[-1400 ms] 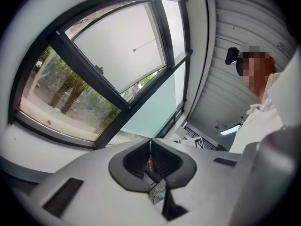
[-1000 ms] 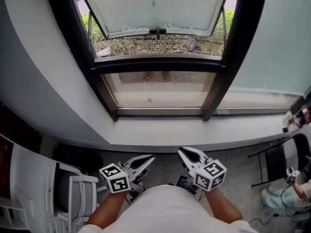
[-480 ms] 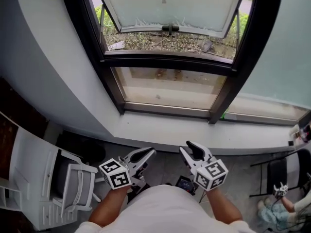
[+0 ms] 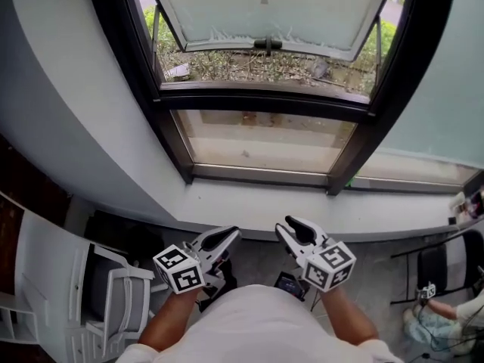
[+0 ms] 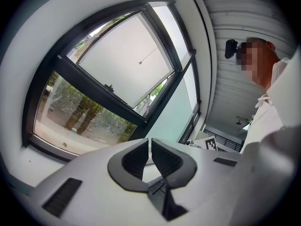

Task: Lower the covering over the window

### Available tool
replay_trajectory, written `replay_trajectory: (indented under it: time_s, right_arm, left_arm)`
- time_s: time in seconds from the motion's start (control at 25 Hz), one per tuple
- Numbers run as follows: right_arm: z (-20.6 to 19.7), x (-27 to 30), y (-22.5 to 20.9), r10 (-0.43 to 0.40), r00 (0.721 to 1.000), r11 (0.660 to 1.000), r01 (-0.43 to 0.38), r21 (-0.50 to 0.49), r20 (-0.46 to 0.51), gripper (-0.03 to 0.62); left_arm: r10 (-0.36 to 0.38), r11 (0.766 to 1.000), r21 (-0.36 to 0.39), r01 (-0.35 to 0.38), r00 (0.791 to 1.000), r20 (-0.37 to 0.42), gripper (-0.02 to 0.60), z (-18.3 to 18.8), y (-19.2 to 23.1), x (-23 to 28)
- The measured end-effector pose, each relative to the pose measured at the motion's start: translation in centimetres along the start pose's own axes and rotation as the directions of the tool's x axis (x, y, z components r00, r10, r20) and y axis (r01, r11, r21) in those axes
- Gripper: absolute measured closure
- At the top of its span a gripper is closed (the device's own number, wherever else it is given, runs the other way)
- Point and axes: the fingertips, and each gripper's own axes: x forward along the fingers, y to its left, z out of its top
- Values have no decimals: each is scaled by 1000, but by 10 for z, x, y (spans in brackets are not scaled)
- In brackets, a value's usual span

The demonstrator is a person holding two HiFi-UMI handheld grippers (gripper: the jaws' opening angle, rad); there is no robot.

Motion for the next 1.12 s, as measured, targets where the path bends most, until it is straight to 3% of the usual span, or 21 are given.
replay_trajectory:
  time_s: [0.32,0.52,0.96,1.12]
  right_arm:
    - [36,70,-13,-65,997,998,65,12,42,457]
    - [53,107,-15,-100,993,995,99,19,60,457]
    - [63,162,-15,-146,985,988,141,57,95,457]
    - [65,173,-8,-148,985,988,144,51,89,457]
  left_arm:
    - [-77,994,77,81,996,-46,551,60,52,11]
    - [-112,990,83,118,991,-77,551,86,83,15]
    - [-158,977,127,170,982,-101,551,120,128,2]
    - [-163,979,105,174,981,-108,551,122,135,-2]
